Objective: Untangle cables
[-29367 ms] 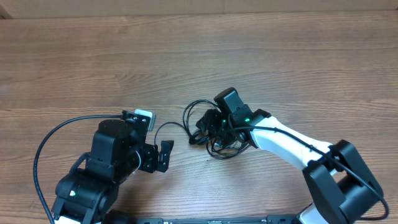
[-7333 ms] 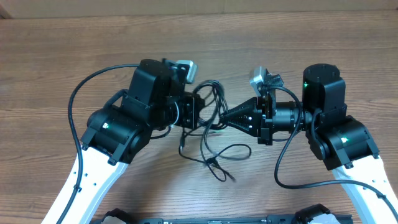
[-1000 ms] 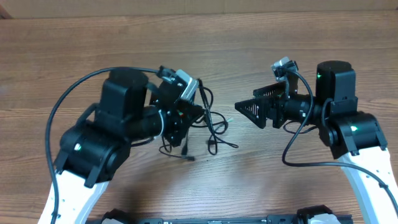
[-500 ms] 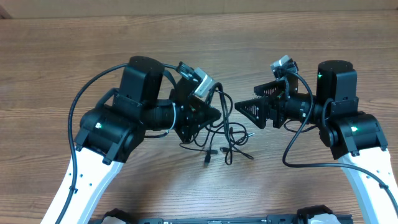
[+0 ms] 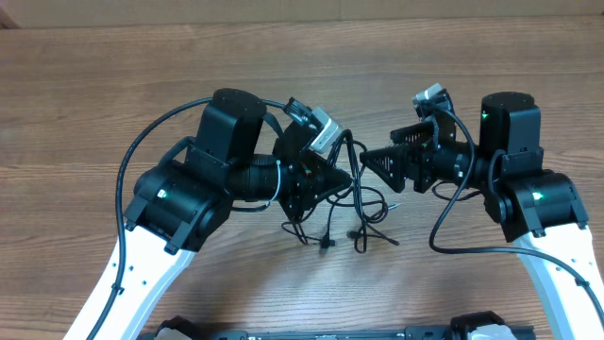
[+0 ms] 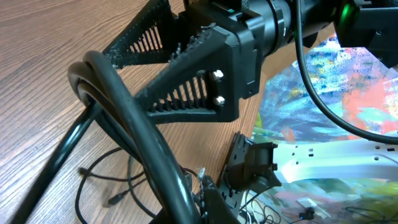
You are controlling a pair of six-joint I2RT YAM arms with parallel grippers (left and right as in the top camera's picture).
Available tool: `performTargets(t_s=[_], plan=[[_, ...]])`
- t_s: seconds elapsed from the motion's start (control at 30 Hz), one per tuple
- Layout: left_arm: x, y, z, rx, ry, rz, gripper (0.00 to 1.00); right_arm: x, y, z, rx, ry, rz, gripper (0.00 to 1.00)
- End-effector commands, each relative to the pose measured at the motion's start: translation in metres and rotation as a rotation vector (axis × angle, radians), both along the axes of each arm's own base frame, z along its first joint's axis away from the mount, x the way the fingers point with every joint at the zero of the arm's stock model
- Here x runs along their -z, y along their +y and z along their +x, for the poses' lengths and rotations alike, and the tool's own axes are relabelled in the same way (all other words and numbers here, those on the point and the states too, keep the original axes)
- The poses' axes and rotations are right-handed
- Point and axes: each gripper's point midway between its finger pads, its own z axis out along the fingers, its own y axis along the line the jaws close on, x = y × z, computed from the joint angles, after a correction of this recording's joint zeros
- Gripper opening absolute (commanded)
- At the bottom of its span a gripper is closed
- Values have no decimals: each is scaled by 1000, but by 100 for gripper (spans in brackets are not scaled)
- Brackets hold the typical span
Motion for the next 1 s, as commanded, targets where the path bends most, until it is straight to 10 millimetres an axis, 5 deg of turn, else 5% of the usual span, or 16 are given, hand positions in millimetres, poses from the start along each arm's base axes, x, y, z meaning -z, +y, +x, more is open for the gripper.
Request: performTargets(t_s=[0.0,0.43,0.7,0.97], plan=[[-8,-3,-6,25,8,-27,4,-5,-9,7,61,-38,-41,82],[-16,-21,-20,76,5,-58,4,10,-10,16,71,6,-58,83],[-13,-22,-25,87,21,-47,4,47,-49,43,382,158,-173,83],[-10,-14,-13,4,-35,0,4,85,-74,38,478,279,-320,83]])
